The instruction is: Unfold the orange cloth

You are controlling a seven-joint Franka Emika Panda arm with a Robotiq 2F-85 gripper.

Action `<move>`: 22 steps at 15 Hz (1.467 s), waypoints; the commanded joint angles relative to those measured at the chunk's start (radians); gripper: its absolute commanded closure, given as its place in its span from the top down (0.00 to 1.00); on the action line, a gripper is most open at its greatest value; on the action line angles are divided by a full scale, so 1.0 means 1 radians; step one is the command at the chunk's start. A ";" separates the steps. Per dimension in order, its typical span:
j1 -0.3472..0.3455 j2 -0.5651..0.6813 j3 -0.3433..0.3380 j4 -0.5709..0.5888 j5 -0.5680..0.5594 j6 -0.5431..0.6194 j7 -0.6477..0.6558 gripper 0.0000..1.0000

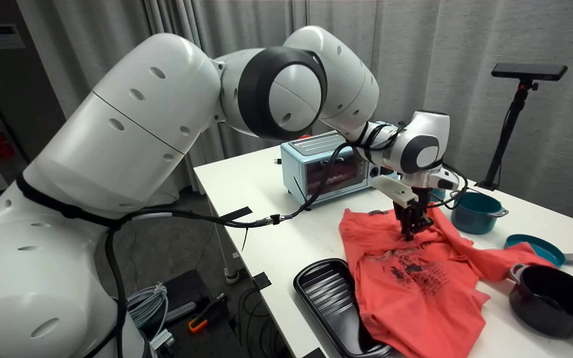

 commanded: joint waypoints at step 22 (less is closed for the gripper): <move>0.134 -0.216 -0.038 -0.367 -0.128 0.157 0.058 0.61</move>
